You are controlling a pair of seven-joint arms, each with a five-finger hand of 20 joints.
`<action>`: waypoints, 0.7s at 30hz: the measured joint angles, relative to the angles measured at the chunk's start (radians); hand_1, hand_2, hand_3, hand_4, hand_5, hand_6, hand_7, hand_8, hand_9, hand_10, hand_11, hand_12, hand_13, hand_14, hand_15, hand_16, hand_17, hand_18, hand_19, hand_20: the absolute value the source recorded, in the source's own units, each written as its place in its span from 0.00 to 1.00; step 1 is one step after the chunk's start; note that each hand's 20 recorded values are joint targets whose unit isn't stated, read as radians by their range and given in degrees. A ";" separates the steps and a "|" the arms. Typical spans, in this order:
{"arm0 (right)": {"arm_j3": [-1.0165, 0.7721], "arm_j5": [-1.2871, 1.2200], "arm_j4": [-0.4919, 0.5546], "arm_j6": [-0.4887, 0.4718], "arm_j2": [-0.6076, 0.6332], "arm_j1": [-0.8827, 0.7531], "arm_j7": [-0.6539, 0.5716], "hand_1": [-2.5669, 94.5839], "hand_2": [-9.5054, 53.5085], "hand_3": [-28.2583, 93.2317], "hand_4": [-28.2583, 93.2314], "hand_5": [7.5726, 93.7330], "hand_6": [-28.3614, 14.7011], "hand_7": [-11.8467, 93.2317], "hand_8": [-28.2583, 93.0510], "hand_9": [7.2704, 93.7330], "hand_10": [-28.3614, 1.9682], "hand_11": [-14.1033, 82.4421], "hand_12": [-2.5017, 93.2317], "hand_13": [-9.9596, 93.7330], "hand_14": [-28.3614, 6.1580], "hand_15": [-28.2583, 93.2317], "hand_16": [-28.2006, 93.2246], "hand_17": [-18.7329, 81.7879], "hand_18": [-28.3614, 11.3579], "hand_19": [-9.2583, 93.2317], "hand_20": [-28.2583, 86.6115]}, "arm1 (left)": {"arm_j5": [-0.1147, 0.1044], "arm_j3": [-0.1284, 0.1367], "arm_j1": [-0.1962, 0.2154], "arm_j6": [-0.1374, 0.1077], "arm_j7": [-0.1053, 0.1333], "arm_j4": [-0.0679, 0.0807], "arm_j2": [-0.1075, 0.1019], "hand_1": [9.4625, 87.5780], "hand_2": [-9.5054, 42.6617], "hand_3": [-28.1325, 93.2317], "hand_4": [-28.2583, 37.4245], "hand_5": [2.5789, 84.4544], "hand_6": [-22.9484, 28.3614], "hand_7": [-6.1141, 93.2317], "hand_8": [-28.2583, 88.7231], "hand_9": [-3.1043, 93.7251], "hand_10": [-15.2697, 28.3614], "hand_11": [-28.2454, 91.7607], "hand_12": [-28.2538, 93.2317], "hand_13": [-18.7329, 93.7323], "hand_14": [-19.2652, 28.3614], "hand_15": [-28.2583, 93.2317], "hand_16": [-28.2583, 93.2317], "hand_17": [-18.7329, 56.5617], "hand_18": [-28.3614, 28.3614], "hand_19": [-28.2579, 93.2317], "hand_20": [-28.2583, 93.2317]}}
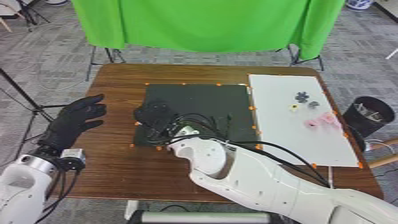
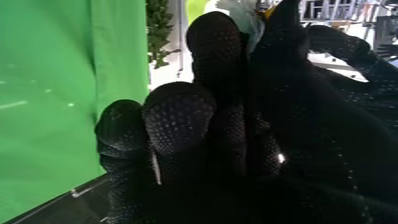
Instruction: Arrange flowers
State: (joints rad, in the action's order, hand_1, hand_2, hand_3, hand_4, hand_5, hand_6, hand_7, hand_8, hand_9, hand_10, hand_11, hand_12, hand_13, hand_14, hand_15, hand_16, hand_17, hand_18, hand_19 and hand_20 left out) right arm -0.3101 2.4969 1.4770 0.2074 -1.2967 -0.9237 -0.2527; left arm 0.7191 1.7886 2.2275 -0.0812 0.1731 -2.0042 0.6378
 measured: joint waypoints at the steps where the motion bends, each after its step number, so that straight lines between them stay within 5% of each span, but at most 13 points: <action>1: -0.004 0.004 0.001 -0.004 0.000 -0.003 -0.001 0.47 0.00 0.89 0.00 0.70 0.71 0.55 0.19 0.87 0.73 0.36 0.45 0.81 0.67 0.84 0.44 0.58 0.23 1.00 0.64 | 0.000 0.000 0.000 0.000 0.000 0.000 0.000 0.24 0.02 0.80 0.06 0.32 0.52 0.31 0.13 0.29 0.63 0.49 0.36 0.30 0.67 0.55 0.23 0.15 0.88 0.64 0.31; 9: -0.036 0.027 0.019 -0.131 -0.004 -0.024 -0.026 0.47 0.00 0.89 0.00 0.67 0.70 0.56 0.19 0.84 0.72 0.37 0.45 0.79 0.67 0.85 0.43 0.56 0.23 1.00 0.62 | 0.003 -0.007 -0.010 0.011 -0.005 0.004 0.000 0.24 0.02 0.80 0.06 0.32 0.52 0.31 0.13 0.29 0.63 0.49 0.36 0.30 0.68 0.55 0.23 0.15 0.88 0.64 0.31; 21: -0.027 0.042 0.014 -0.123 -0.009 -0.029 -0.060 0.44 0.00 0.86 0.00 0.64 0.70 0.56 0.19 0.79 0.68 0.46 0.39 0.77 0.66 0.86 0.43 0.55 0.23 1.00 0.62 | 0.006 -0.013 -0.022 0.017 -0.013 0.006 0.001 0.24 0.02 0.80 0.06 0.32 0.52 0.31 0.13 0.29 0.63 0.49 0.36 0.30 0.68 0.55 0.23 0.15 0.88 0.63 0.31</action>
State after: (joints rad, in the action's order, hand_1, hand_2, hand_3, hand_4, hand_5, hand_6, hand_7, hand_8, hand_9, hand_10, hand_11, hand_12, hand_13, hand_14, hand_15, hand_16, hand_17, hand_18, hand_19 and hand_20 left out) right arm -0.3373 2.5386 1.4906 0.0843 -1.3056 -0.9528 -0.3122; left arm 0.7249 1.7754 2.2052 -0.0644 0.1602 -1.9980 0.6388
